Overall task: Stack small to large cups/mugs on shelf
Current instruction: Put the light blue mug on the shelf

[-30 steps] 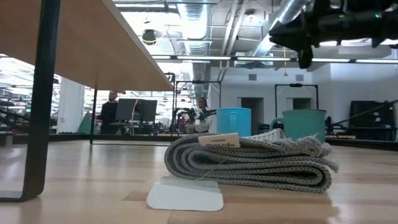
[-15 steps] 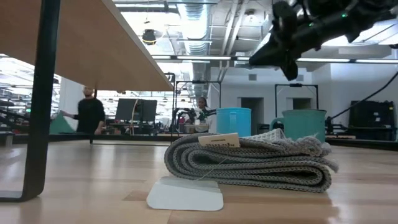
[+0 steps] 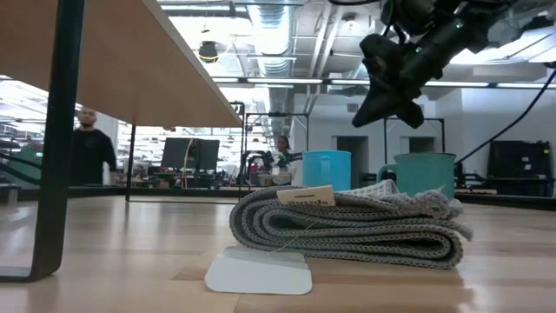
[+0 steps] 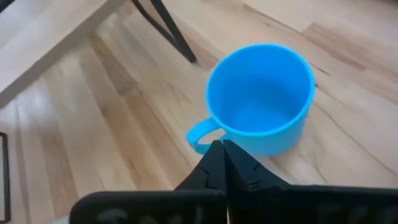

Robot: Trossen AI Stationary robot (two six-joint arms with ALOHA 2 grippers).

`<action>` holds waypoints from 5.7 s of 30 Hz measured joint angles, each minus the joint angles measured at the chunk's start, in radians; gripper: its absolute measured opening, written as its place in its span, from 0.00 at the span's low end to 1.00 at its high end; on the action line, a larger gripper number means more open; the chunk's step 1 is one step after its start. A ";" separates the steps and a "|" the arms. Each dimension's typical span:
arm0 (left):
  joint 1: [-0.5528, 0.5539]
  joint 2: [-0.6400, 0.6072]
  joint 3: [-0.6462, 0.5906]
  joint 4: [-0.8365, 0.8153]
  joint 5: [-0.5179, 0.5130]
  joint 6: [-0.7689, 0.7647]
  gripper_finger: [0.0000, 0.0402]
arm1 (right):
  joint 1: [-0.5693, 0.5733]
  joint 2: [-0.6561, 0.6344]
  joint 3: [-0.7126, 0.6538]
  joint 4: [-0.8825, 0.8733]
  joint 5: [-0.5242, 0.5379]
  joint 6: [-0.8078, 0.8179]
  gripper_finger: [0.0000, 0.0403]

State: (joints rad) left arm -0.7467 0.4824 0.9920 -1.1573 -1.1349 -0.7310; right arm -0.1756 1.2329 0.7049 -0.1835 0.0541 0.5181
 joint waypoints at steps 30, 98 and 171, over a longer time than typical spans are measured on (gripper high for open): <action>0.000 0.000 0.000 -0.088 0.006 -0.087 0.30 | -0.072 0.434 0.216 0.030 0.000 0.006 0.01; 0.000 -0.019 0.012 -0.115 -0.175 -0.057 0.27 | -0.100 -0.194 0.111 0.059 0.130 -0.262 0.02; 1.272 0.703 0.272 0.733 1.043 0.856 0.23 | -0.161 -0.818 -0.155 -0.131 0.157 -0.342 0.04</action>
State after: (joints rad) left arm 0.5251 1.1853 1.2640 -0.4242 -0.0915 0.1255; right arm -0.3363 0.4145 0.5494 -0.3146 0.2111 0.1764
